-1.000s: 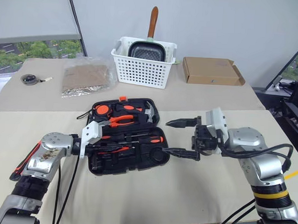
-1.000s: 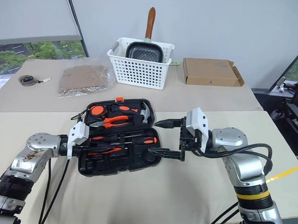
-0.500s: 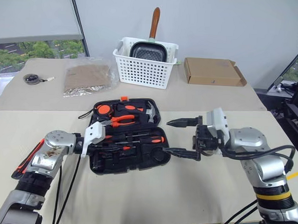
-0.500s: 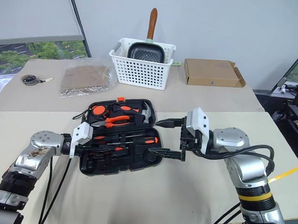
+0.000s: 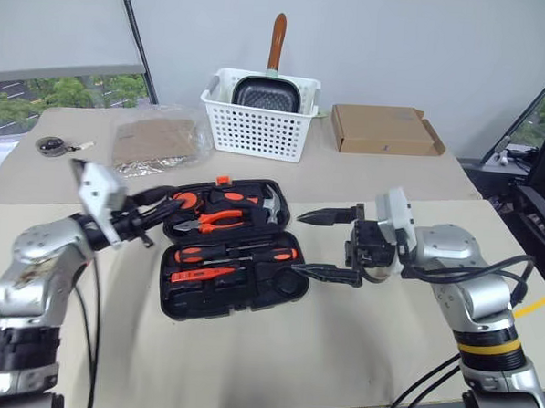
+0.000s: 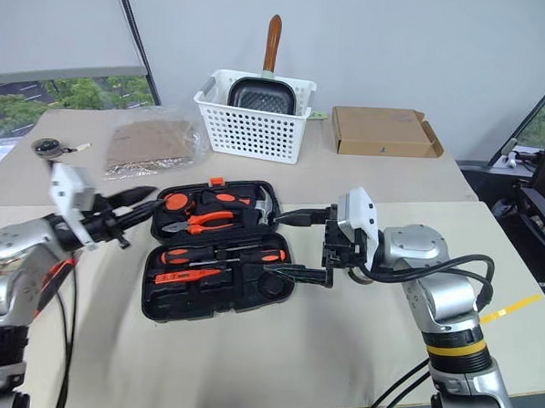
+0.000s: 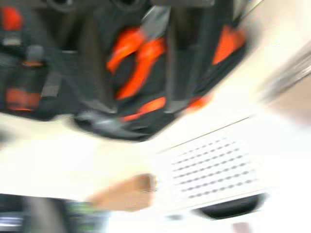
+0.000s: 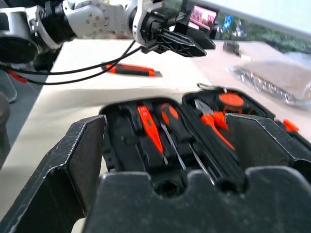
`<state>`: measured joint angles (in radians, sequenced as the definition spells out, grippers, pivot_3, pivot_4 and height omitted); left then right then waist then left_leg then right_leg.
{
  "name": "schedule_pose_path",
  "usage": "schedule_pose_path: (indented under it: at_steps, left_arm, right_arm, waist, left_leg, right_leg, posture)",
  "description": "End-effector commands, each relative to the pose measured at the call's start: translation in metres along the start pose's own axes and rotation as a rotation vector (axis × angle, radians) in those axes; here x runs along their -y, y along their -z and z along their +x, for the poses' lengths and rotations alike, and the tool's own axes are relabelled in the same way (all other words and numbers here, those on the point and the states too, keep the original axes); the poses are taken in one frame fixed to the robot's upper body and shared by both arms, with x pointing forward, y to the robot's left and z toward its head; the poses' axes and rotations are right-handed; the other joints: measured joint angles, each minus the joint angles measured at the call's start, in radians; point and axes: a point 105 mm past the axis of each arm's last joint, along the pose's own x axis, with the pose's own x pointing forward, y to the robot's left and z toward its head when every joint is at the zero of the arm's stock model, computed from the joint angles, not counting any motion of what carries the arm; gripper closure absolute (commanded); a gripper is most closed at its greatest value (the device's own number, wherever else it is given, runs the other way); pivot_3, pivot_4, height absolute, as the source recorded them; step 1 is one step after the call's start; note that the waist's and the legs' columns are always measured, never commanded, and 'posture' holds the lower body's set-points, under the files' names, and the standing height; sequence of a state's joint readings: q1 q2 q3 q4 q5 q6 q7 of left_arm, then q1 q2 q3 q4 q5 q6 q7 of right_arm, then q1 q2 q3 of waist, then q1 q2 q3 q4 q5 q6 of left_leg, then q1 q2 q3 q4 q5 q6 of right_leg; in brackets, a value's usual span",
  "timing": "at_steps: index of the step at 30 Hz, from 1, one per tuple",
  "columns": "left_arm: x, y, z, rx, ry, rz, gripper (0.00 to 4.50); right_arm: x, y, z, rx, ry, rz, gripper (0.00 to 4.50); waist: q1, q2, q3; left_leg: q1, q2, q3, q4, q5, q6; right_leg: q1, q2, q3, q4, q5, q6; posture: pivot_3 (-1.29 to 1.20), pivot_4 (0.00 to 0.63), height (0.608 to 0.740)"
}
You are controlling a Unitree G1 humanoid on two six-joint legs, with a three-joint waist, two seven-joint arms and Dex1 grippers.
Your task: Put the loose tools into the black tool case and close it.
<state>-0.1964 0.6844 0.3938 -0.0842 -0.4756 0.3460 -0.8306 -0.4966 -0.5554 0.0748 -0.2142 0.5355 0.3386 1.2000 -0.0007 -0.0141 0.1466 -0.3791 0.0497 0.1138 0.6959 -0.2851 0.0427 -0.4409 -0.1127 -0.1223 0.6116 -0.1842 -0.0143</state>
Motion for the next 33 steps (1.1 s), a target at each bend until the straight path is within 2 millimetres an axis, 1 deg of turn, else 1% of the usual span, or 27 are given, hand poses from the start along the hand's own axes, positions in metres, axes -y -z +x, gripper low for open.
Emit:
schedule_pose_path:
  at_steps: [1,2,4,6,7,9,12,19,23,26,27,30,31,32,33]
  left_arm:
    - [-0.029,-0.004,-0.043,-0.019,-0.205,0.023,1.10]
    - [-0.030,0.000,-0.051,-0.035,-0.233,0.017,0.69]
    - [-0.036,0.012,-0.071,-0.087,-0.305,0.016,0.11]
    - [-0.041,0.025,-0.089,-0.131,-0.378,-0.001,0.11]
    - [-0.042,0.029,-0.095,-0.140,-0.399,-0.010,0.11]
    - [-0.045,0.045,-0.110,-0.192,-0.454,-0.029,0.11]
    - [-0.049,0.066,-0.127,-0.262,-0.491,-0.054,0.11]
    - [-0.047,0.109,-0.150,-0.413,-0.446,-0.159,0.11]
    - [-0.041,0.130,-0.157,-0.506,-0.392,-0.205,0.11]
    - [-0.044,0.134,-0.156,-0.514,-0.387,-0.200,0.82]
    - [-0.045,0.134,-0.155,-0.510,-0.387,-0.202,1.23]
    - [-0.045,0.131,-0.150,-0.486,-0.372,-0.203,2.26]
    - [-0.044,0.130,-0.149,-0.479,-0.365,-0.204,2.51]
    - [-0.043,0.129,-0.148,-0.474,-0.358,-0.200,2.66]
    - [-0.043,0.129,-0.147,-0.473,-0.355,-0.196,2.67]
  right_arm:
    - [0.003,-0.019,0.006,0.103,-0.039,-0.044,0.00]
    - [0.004,-0.020,0.007,0.113,-0.044,-0.041,0.00]
    - [0.006,-0.020,0.008,0.122,-0.050,-0.038,0.00]
    - [0.008,-0.018,0.010,0.119,-0.058,-0.040,0.00]
    - [0.009,-0.017,0.010,0.117,-0.062,-0.041,0.00]
    - [0.009,-0.016,0.011,0.112,-0.073,-0.043,0.00]
    - [0.010,-0.015,0.012,0.103,-0.085,-0.050,0.00]
    - [0.010,-0.015,0.009,0.088,-0.078,-0.057,0.00]
    - [0.009,-0.015,0.007,0.082,-0.067,-0.058,0.00]
    - [0.009,-0.015,0.006,0.077,-0.058,-0.060,0.00]
    - [0.009,-0.015,0.005,0.075,-0.057,-0.061,0.00]
    - [0.008,-0.014,0.005,0.073,-0.050,-0.063,0.00]
    - [0.008,-0.014,0.005,0.073,-0.049,-0.064,0.00]
    - [0.008,-0.014,0.005,0.072,-0.048,-0.064,0.00]
    - [0.008,-0.014,0.005,0.072,-0.047,-0.064,0.00]
  waist:
    - [-0.003,0.000,0.000]
    - [-0.002,0.000,0.000]
    - [-0.001,0.000,0.000]
    - [0.007,0.000,0.000]
    - [0.010,0.000,0.000]
    - [0.015,0.000,0.000]
    - [0.014,0.000,0.000]
    - [0.012,-0.001,0.000]
    - [0.014,0.000,-0.001]
    - [0.013,0.003,-0.002]
    - [0.013,0.003,-0.002]
    - [0.013,0.003,-0.002]
    - [0.013,0.003,-0.002]
    - [0.012,0.004,-0.002]
    - [0.012,0.004,-0.002]
  left_leg:
    - [0.000,0.000,0.000,0.000,0.000,0.000]
    - [0.000,0.000,0.000,0.000,0.000,0.000]
    - [0.000,0.000,0.000,0.000,0.000,-0.001]
    - [0.000,0.000,0.000,0.000,0.000,-0.001]
    - [0.000,0.000,-0.001,0.000,0.000,-0.001]
    - [-0.001,0.000,-0.001,0.000,0.000,-0.001]
    - [0.000,0.000,-0.001,0.000,-0.002,-0.004]
    - [-0.003,0.000,0.000,0.000,-0.002,-0.003]
    - [-0.005,0.000,0.001,0.000,-0.001,-0.003]
    - [-0.005,0.000,0.001,0.000,-0.002,-0.004]
    - [-0.005,0.000,0.001,0.000,-0.002,-0.004]
    - [-0.004,0.000,0.001,0.000,-0.001,-0.005]
    - [-0.004,0.000,0.001,0.000,-0.001,-0.005]
    - [-0.004,0.001,0.001,0.000,-0.001,-0.006]
    - [-0.004,0.001,0.001,0.000,-0.001,-0.006]
  right_leg:
    - [0.000,0.000,0.000,0.000,0.000,0.000]
    - [0.000,0.000,0.000,0.000,0.000,0.000]
    - [0.000,0.000,0.000,0.000,0.000,0.000]
    - [0.000,-0.001,0.000,0.000,0.000,0.000]
    - [0.000,-0.001,0.000,0.000,0.000,0.000]
    - [-0.001,-0.001,0.000,0.000,0.000,0.000]
    - [-0.001,-0.001,0.000,0.000,0.000,-0.001]
    - [-0.005,-0.001,-0.001,0.001,0.000,-0.001]
    - [-0.008,-0.002,-0.001,0.001,0.000,-0.002]
    - [-0.008,-0.002,-0.001,0.001,0.000,-0.002]
    - [-0.009,-0.003,0.000,0.002,0.001,-0.002]
    - [-0.010,-0.002,-0.001,0.003,0.001,-0.002]
    - [-0.010,-0.002,0.000,0.004,0.001,-0.002]
    - [-0.010,-0.002,0.000,0.004,0.001,-0.002]
    - [-0.010,-0.003,0.000,0.004,0.001,-0.002]
  posture:
    - [0.00,0.150,0.700]
    - [0.00,0.150,0.700]
    - [0.00,0.150,0.700]
    - [0.00,0.150,0.700]
    - [0.00,0.150,0.700]
    - [0.00,0.150,0.700]
    - [0.00,0.150,0.700]
    - [0.00,0.150,0.700]
    - [0.00,0.150,0.700]
    - [0.00,0.150,0.700]
    - [0.00,0.150,0.700]
    - [0.00,0.150,0.700]
    - [0.00,0.150,0.700]
    - [0.00,0.150,0.700]
    - [0.00,0.150,0.700]
